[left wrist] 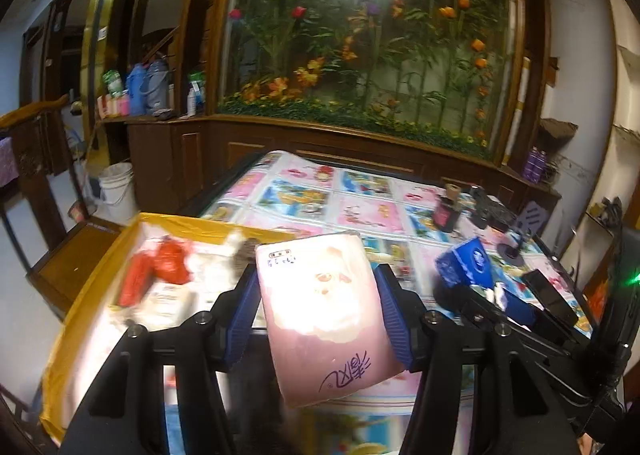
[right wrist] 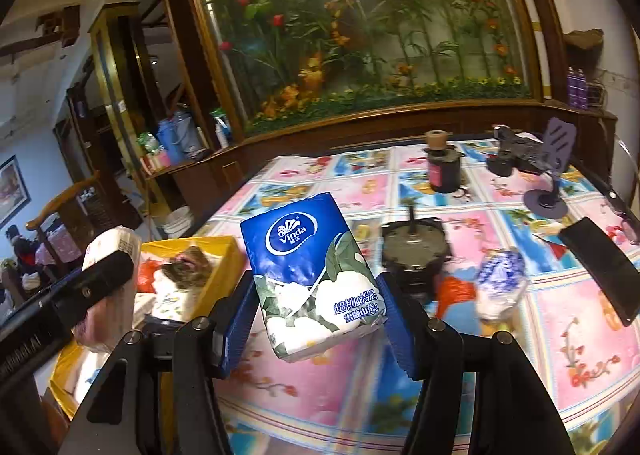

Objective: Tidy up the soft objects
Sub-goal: 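Carry the pink and Vinda packs over the box and open both tools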

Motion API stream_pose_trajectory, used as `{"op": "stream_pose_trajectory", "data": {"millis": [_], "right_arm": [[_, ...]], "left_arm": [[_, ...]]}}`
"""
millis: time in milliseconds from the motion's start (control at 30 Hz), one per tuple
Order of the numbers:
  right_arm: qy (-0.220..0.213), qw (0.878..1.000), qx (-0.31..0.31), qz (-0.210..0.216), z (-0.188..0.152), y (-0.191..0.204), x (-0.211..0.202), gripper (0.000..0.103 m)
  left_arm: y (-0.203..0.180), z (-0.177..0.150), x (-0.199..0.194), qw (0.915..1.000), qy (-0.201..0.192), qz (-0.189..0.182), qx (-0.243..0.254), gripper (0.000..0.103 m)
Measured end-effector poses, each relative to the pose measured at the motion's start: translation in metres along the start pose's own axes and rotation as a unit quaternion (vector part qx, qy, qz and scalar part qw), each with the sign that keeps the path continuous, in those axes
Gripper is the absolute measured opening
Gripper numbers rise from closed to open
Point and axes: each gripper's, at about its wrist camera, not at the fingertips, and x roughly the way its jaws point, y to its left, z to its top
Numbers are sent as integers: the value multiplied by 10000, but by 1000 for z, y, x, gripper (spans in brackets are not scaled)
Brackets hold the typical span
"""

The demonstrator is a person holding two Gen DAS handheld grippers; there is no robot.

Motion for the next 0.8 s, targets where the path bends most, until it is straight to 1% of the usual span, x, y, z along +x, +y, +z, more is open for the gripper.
{"op": "stream_pose_trajectory", "data": {"millis": [100, 200, 300, 367, 400, 500, 600, 633, 667, 733, 800], "right_arm": [[297, 9986, -44, 445, -2, 24, 13, 64], [522, 9958, -263, 706, -6, 55, 25, 64], [712, 9915, -498, 969, -8, 89, 38, 64], [929, 9876, -581, 1126, -8, 111, 52, 64], [1008, 9863, -612, 1153, -9, 119, 58, 64], [1328, 9830, -786, 994, -16, 141, 81, 64], [1695, 9775, -876, 898, -28, 148, 102, 65], [1718, 9769, -947, 851, -31, 150, 105, 65], [1711, 9761, -1004, 890, -32, 149, 106, 65], [1679, 9742, -1154, 976, -34, 151, 106, 68], [1598, 9740, -1260, 991, -34, 151, 102, 80]], "left_arm": [[40, 4, -3, 9994, 147, 180, -274, 56], [75, 3, -1, 9973, 288, 525, -430, 56], [104, -2, 9, 9940, 634, 600, -660, 56], [115, -8, 14, 9920, 803, 620, -755, 56], [121, -11, 17, 9909, 885, 605, -810, 56], [128, -19, 16, 9902, 937, 570, -863, 56], [133, -24, 15, 9899, 917, 570, -924, 56], [135, -25, 14, 9896, 906, 569, -960, 56], [136, -26, 15, 9894, 902, 557, -995, 56], [137, -27, 15, 9887, 909, 554, -1055, 56], [136, -26, 15, 9883, 937, 546, -1070, 56]]}}
